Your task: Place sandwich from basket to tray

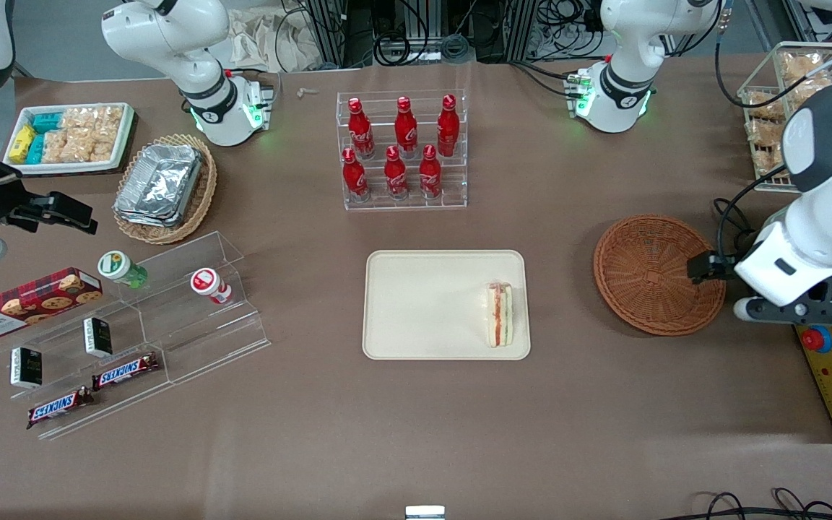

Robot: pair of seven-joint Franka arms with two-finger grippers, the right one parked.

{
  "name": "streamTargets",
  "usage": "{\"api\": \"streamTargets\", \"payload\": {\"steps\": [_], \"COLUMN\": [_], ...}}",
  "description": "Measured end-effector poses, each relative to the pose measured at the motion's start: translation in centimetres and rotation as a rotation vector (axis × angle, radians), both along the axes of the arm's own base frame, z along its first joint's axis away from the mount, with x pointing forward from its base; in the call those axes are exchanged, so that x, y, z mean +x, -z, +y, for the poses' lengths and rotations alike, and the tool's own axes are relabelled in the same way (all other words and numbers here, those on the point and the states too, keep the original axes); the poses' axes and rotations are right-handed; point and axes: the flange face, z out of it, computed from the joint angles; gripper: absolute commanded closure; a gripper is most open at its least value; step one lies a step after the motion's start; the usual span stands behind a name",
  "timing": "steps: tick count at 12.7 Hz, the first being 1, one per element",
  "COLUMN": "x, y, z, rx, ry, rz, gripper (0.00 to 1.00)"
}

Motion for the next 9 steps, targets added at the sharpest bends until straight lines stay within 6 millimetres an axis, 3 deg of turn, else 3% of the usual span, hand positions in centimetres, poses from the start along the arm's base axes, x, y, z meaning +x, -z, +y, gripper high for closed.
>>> {"api": "streamTargets", "payload": {"steps": [6,9], "x": [-3.5,-4.3], "y": [-4.9,-6.3], "z": [2.1,3.3], "rx": [0.000,-0.003], "ry": [0.126,0.150], "rz": [0.040,0.046], "gripper": [0.00,0.00]}}
